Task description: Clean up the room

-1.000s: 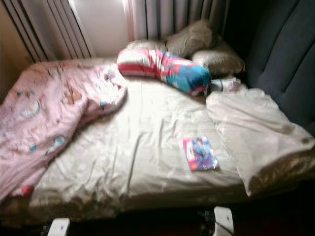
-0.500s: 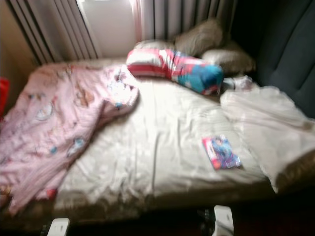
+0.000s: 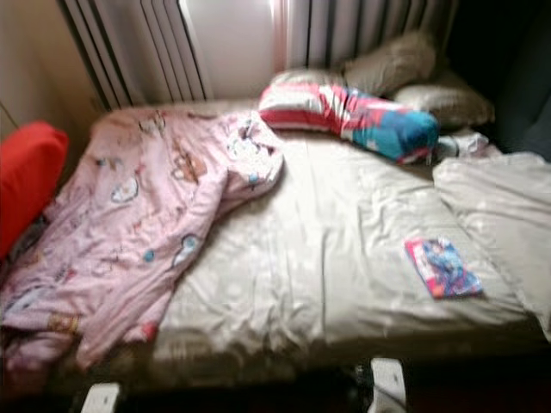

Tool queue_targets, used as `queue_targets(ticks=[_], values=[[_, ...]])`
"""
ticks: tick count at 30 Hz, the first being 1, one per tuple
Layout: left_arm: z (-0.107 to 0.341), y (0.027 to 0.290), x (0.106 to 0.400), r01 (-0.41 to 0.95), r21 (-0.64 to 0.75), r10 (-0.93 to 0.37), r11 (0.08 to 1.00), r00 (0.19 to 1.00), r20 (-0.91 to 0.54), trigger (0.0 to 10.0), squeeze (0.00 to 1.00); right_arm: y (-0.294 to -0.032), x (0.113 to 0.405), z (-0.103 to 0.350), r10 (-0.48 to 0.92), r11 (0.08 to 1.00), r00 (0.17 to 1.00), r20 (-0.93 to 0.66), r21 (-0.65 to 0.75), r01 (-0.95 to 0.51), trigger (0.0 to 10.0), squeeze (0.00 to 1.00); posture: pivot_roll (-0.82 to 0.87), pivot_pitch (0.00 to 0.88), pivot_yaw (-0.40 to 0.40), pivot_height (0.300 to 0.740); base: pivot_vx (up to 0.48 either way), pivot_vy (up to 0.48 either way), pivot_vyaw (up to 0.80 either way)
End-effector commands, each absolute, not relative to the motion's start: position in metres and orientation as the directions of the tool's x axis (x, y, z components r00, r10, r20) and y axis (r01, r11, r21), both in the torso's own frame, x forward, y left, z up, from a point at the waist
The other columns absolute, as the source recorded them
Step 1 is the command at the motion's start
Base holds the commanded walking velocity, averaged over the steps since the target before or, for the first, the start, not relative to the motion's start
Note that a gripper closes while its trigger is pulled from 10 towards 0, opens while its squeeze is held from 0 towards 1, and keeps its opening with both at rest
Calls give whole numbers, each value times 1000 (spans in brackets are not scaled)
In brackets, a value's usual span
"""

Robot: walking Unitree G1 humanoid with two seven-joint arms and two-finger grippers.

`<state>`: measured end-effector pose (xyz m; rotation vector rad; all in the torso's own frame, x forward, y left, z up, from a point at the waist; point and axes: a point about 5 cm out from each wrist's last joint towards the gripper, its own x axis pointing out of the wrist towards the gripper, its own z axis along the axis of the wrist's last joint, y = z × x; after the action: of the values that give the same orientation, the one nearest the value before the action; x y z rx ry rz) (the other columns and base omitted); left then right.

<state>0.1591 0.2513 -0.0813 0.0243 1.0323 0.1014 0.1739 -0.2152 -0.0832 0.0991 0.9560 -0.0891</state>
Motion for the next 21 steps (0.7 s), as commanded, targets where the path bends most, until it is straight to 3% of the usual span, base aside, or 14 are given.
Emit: queue_targets(ticks=[1,18,21], values=[[-82,248,160,-69,61,87,996,506,-858,10000,0,-223,167,-85,-58,988,560,-827,34,152,10000,0,-79,0,60,740,0,431,0],[-82,248,159,-64,63,86,996,506,-858,10000,0,-223,166,-85,-50,990,556,-829,32,136,10000,0,-74,0,60,740,0,433,0],[-82,248,159,-75,57,88,996,518,-851,10000,0,-223,166,-85,-50,990,556,-830,30,135,10000,0,-69,0,58,740,0,119,0]])
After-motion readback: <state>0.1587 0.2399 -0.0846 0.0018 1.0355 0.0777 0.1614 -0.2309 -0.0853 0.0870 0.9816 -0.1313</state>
